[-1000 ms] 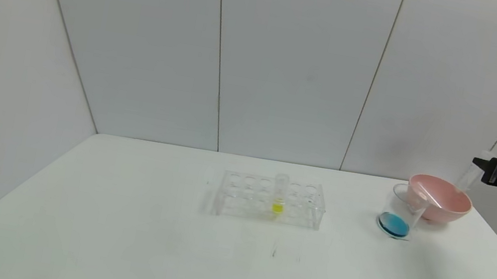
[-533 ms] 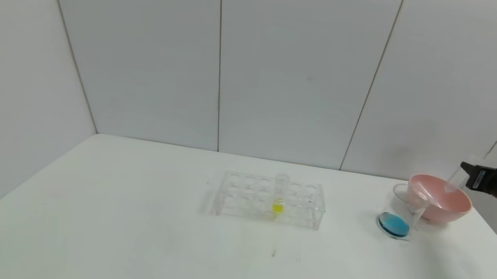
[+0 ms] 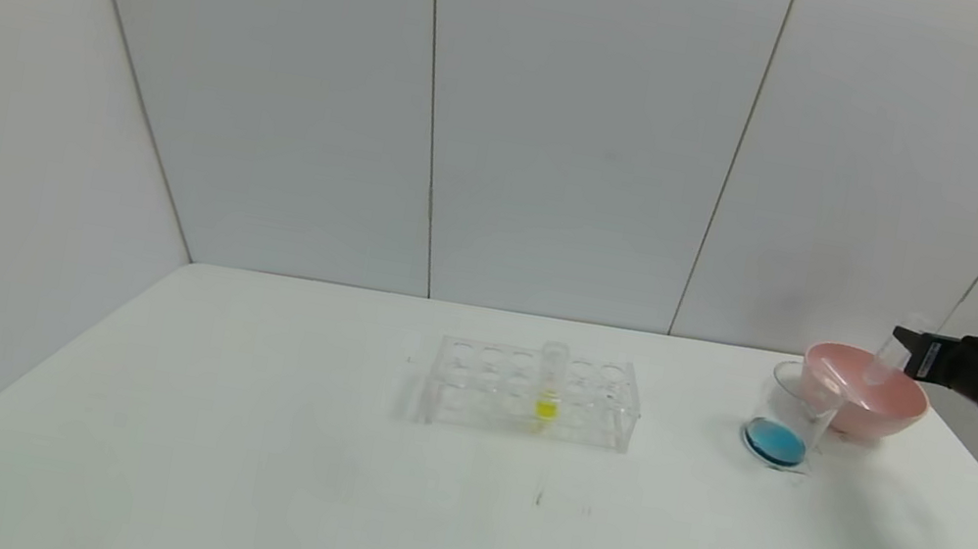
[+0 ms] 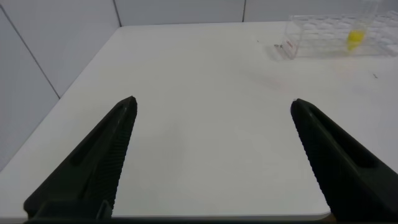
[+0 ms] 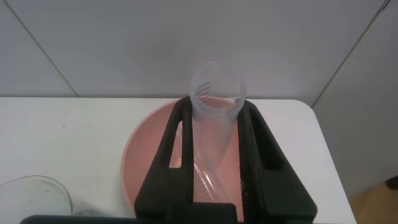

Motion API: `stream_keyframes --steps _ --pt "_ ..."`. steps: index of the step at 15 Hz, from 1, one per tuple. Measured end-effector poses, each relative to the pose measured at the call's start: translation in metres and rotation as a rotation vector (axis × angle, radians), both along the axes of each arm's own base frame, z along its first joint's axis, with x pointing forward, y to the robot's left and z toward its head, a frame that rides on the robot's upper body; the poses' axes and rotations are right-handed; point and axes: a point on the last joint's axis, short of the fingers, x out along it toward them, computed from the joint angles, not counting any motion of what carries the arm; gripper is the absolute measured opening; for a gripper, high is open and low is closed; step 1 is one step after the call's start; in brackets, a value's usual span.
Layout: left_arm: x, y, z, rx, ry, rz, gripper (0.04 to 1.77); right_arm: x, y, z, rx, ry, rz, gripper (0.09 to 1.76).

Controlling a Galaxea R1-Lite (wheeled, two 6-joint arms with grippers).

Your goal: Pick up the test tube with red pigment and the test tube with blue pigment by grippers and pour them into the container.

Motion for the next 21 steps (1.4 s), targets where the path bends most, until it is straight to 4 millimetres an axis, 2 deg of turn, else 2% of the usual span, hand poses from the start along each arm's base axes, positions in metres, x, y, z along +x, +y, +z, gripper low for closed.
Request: stream_keyframes --steps 2,6,9,11,14,16,18,21 --pt "0.000 0.000 0.000 0.000 0.000 0.000 1.76 0.000 0.001 0.000 0.004 0.002 0.017 0.48" --pt "0.000 0.000 0.000 0.000 0.000 0.000 1.76 0.000 0.001 0.000 0.007 0.002 0.021 0.96" --pt "0.000 0.000 0.000 0.000 0.000 0.000 1.76 0.000 0.001 0.000 0.005 0.000 0.018 1.20" --pt "0.000 0.000 0.000 0.000 0.000 0.000 1.76 0.002 0.010 0.002 0.004 -0.003 0.031 1.31" --pt "0.000 0.000 0.000 0.000 0.000 0.000 1.76 0.006 0.038 0.007 0.006 -0.007 0.037 1.43" --pt "0.000 0.000 0.000 0.000 0.000 0.000 1.76 0.006 0.067 0.013 0.021 -0.013 0.065 1.50" --pt "0.000 0.000 0.000 0.000 0.000 0.000 1.76 -0.001 0.096 0.022 0.025 -0.021 0.124 1.54" --pt "0.000 0.000 0.000 0.000 0.000 0.000 1.76 -0.023 0.121 0.043 0.031 -0.053 0.171 1.60"
